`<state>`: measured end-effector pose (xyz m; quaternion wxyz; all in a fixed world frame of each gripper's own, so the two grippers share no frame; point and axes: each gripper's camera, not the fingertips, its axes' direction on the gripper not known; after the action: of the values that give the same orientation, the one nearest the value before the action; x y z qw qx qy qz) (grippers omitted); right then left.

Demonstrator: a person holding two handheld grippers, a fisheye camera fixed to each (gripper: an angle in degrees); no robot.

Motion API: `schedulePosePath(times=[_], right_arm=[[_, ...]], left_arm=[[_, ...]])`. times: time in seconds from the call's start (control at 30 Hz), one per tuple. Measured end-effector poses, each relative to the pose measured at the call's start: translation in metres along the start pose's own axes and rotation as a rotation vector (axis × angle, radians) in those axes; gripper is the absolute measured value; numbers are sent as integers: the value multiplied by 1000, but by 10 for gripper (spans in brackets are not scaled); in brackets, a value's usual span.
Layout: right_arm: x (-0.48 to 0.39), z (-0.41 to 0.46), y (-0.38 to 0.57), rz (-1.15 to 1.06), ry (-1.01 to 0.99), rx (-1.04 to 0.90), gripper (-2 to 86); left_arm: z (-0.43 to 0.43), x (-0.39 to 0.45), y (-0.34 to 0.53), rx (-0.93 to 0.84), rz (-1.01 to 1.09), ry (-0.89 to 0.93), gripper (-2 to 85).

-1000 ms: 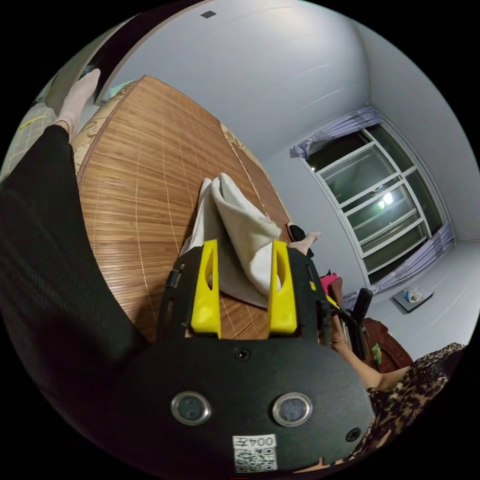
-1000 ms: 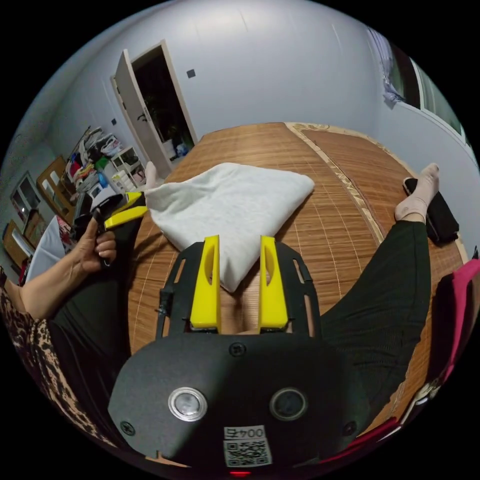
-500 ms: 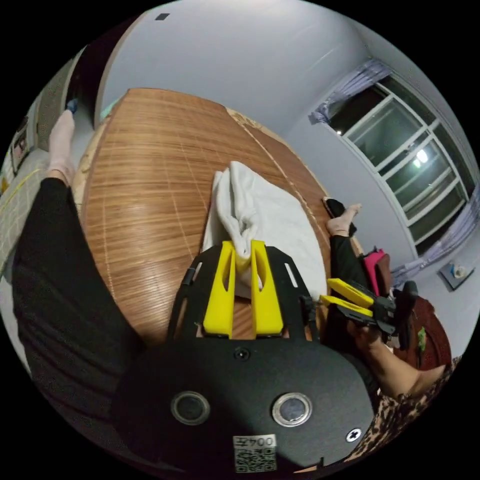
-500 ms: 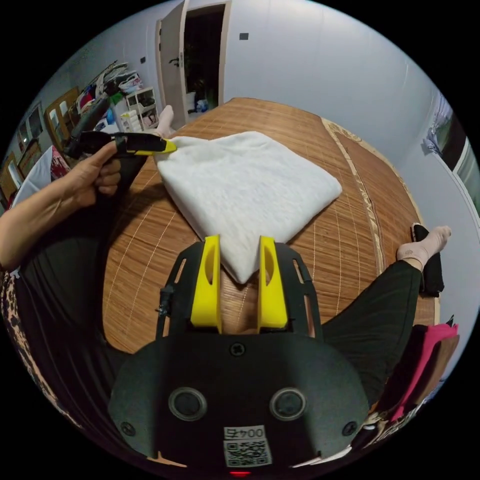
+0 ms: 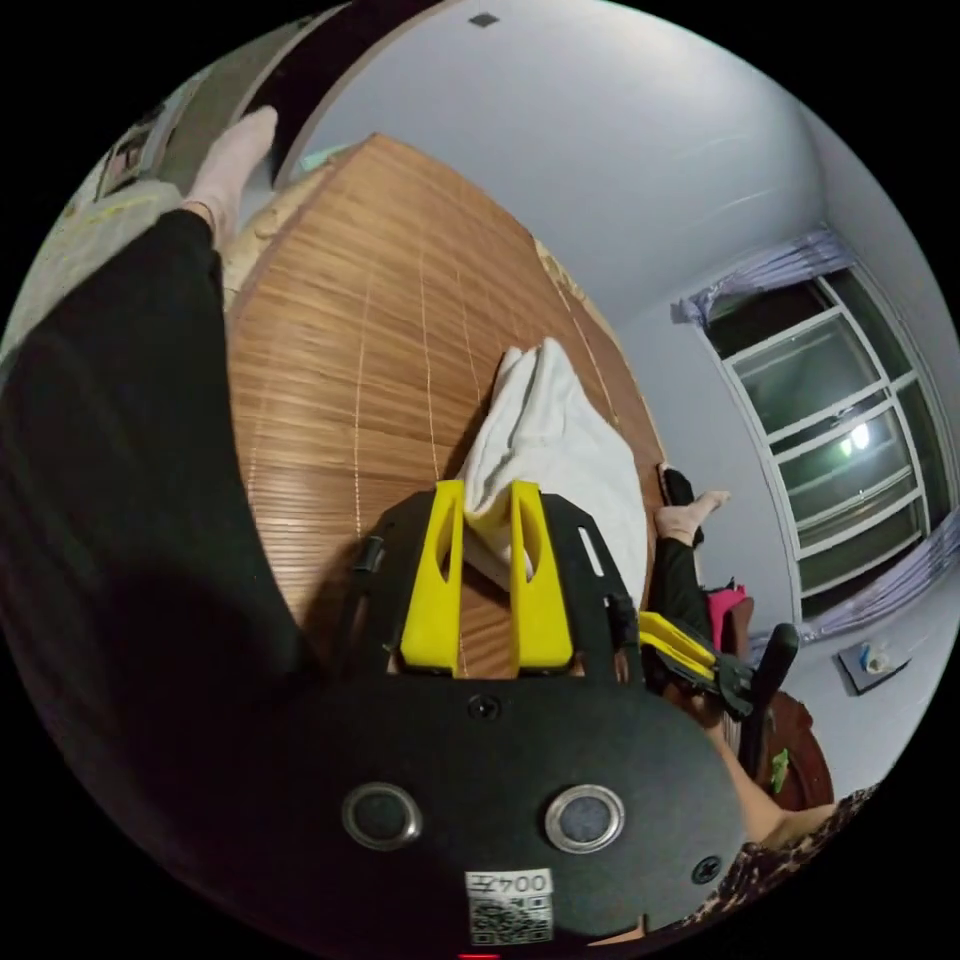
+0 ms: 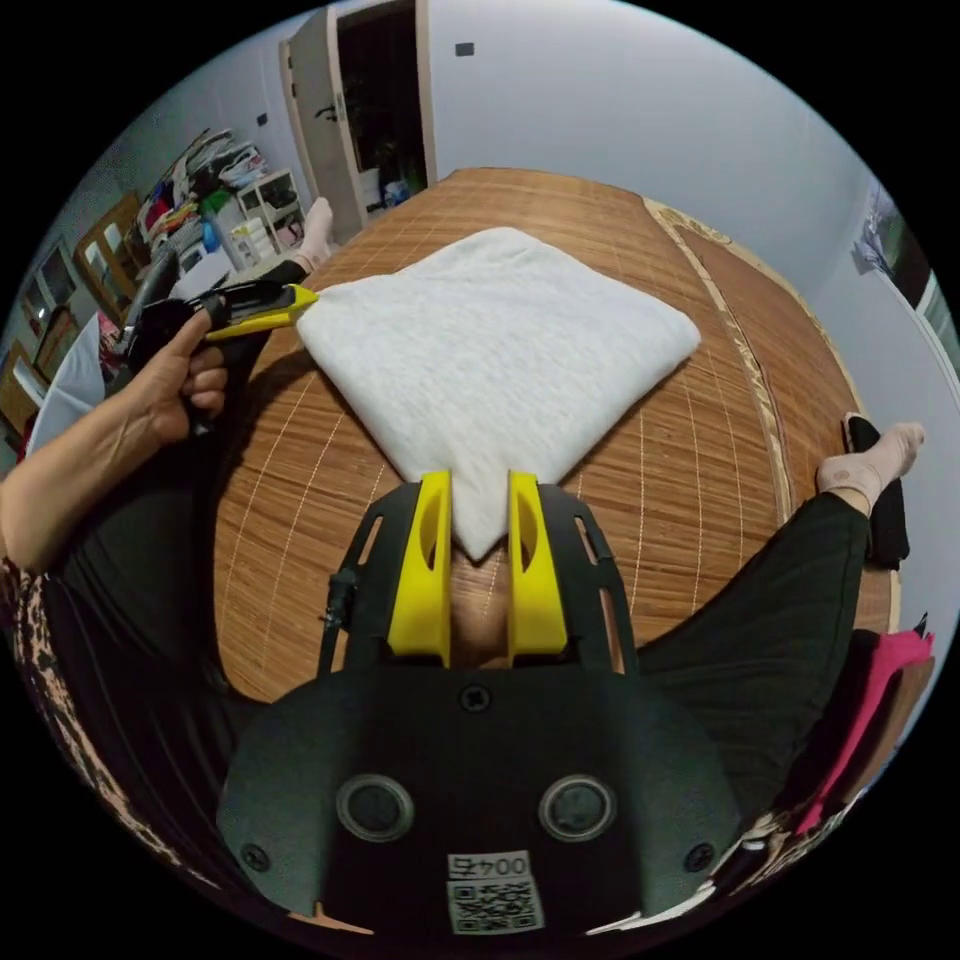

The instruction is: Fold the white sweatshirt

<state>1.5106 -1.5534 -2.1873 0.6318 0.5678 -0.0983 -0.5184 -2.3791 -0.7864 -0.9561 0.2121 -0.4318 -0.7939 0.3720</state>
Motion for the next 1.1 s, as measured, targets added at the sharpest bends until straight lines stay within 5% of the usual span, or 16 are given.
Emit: schedulePosePath(times=[0.13,0.4,0.57,0.7,1.1], right_arm=[[10,-19,6,55,-24,49,101],[-2,-5,-6,-18,68,-78,118],[3,12,-17,-40,132,-176,117],[20,15,-25,-23,129,-188,103],[57,-18,-48,-124,286,-67,42]], left_arm=[[-30,31,7,164,143,-87,16],[103,149,-2,-70,674,-210,4],[187,116,-9,-260,636,-331,5],[183,77,-5,-170,527,-167,6],[188,54,-16,-173,500,-140,6]])
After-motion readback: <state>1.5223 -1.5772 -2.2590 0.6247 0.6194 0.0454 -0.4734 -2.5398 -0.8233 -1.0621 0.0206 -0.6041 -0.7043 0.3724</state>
